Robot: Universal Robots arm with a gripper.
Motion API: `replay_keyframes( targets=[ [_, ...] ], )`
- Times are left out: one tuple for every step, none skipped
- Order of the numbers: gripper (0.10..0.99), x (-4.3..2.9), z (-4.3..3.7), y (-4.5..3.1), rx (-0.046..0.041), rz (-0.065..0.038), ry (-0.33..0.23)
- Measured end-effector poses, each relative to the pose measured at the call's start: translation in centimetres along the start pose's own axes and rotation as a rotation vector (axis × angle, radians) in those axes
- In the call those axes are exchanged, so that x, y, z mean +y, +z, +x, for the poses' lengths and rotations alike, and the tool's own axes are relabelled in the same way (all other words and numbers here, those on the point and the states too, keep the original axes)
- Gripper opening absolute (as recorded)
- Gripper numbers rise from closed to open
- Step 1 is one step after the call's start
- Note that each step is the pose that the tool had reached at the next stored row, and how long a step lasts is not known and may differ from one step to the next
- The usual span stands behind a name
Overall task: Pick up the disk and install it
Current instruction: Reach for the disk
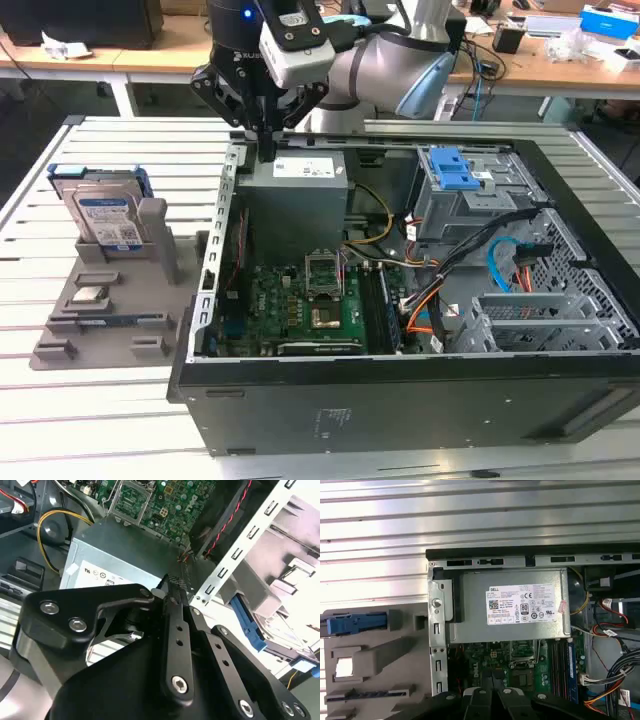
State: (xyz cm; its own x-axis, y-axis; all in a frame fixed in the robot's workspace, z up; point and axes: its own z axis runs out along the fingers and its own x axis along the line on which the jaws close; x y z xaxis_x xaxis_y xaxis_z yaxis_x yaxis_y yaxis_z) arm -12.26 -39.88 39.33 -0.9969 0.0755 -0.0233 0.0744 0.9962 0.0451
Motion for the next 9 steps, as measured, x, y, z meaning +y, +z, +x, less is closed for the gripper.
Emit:
replay_keyframes(
  targets=[
    [0.102,-0.05,0.62,-0.02,-0.0001,0.000,0.000],
    [0.102,-0.07,0.95,-0.03,0.0000,0.000,0.000],
    [0.102,-0.09,1.14,-0.03,0.0000,0.000,0.000],
    [0.102,-0.10,1.22,-0.04,0.0000,0.000,0.000],
    [0.102,-0.10,1.31,-0.04,0.0000,0.000,0.000],
    [0.102,-0.11,1.45,-0.04,0.0000,0.000,0.000],
    [0.102,-0.12,1.57,-0.05,0.0000,0.000,0.000],
    [0.102,-0.14,1.79,-0.05,0.0000,0.000,0.000],
    [0.102,-0.15,1.93,-0.06,0.0000,0.000,0.000]
  ],
)
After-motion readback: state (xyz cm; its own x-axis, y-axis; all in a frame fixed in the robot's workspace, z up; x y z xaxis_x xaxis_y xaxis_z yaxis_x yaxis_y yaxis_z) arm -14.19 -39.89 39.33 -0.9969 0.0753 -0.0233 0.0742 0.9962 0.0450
